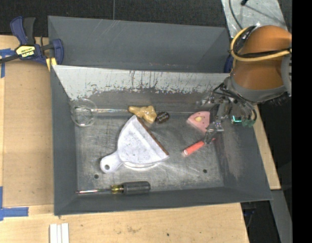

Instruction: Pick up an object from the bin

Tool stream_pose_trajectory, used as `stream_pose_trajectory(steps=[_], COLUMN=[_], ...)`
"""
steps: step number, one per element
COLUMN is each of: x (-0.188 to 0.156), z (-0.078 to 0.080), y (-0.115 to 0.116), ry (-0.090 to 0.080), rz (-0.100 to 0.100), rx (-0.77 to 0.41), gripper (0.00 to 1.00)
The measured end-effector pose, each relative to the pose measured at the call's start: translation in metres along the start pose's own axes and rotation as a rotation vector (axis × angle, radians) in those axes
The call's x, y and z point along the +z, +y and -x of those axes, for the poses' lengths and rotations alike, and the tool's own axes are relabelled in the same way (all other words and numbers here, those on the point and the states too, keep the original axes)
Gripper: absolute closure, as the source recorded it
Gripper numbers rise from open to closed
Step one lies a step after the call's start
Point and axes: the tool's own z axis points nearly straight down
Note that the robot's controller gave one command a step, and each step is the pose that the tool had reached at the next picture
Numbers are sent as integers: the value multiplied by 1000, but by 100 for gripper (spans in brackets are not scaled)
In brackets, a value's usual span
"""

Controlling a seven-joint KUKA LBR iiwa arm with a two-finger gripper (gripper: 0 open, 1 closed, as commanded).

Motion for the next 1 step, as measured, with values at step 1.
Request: stream_pose_trajectory(steps=[1], x=[-5], z=[2], y=[0], ry=[-8], rz=[-1], rx=[-2], gripper=[0])
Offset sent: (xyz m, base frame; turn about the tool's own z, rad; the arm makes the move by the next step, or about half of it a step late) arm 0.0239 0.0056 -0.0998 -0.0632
